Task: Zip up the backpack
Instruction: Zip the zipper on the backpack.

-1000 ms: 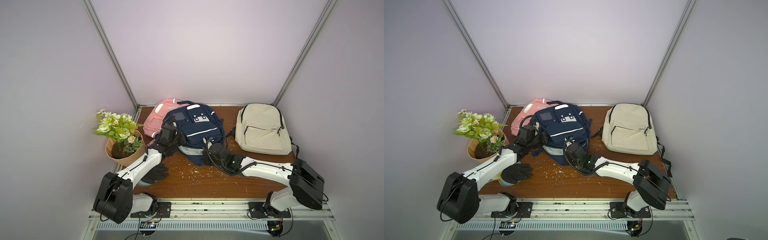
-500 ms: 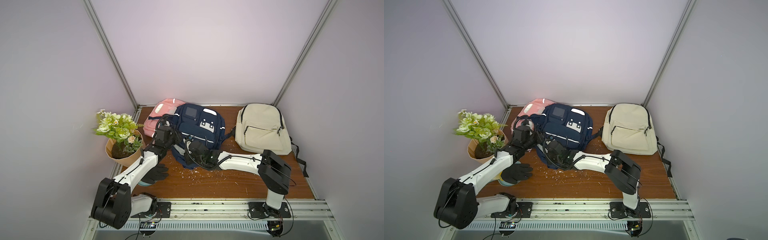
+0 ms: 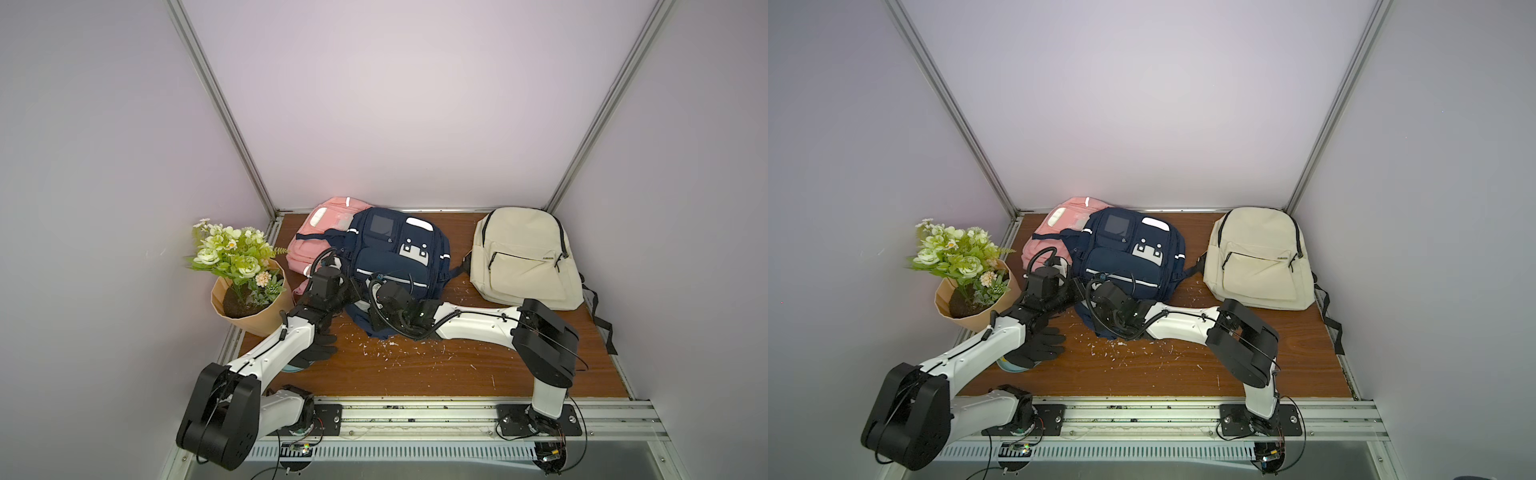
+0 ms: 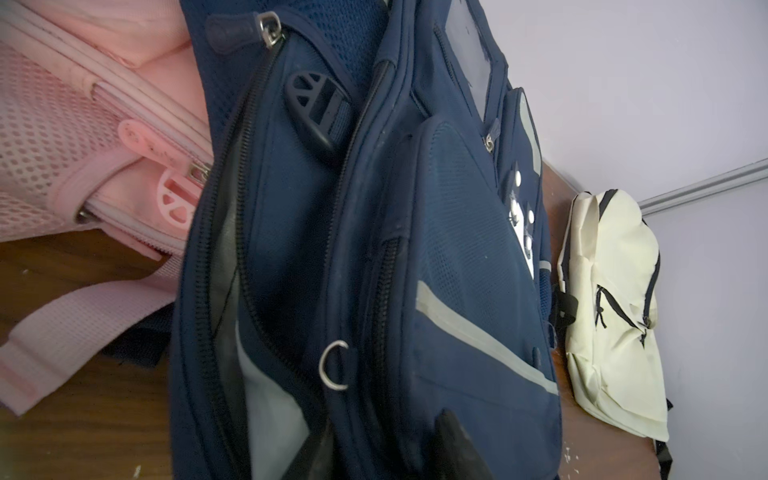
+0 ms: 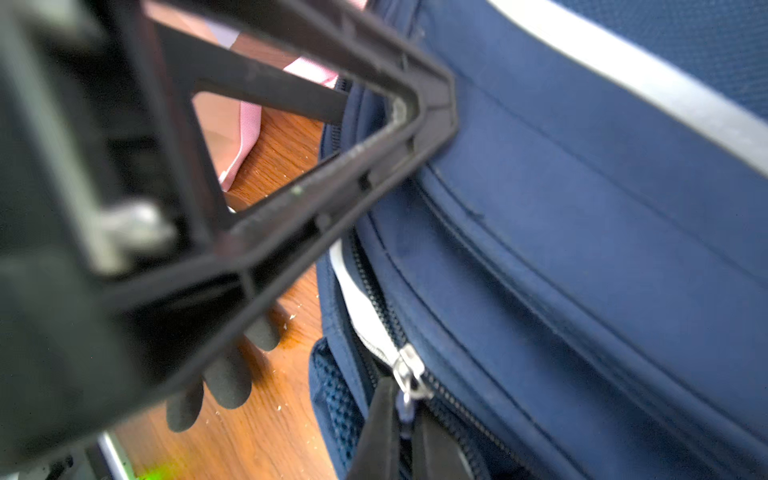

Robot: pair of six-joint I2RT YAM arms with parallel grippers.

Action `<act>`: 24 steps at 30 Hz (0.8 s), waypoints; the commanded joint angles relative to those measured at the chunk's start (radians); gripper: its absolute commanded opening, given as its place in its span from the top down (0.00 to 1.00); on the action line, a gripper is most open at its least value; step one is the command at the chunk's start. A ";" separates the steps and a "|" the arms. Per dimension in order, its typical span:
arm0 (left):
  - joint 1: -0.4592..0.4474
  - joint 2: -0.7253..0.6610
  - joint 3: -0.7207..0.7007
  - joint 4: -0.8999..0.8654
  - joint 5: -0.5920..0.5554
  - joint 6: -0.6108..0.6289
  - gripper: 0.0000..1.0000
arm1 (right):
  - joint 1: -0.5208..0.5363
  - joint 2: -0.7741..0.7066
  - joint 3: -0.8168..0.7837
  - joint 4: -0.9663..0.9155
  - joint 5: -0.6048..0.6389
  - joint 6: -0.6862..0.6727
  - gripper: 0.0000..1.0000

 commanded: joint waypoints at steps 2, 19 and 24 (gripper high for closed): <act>-0.019 0.014 0.000 -0.016 -0.001 0.002 0.80 | 0.007 -0.027 0.021 0.030 -0.001 0.008 1.00; 0.110 0.052 0.106 -0.083 -0.052 0.067 1.00 | -0.063 -0.227 -0.294 0.017 0.044 0.097 1.00; 0.117 0.033 0.107 -0.100 -0.079 0.074 1.00 | -0.095 -0.259 -0.333 0.021 0.035 0.110 1.00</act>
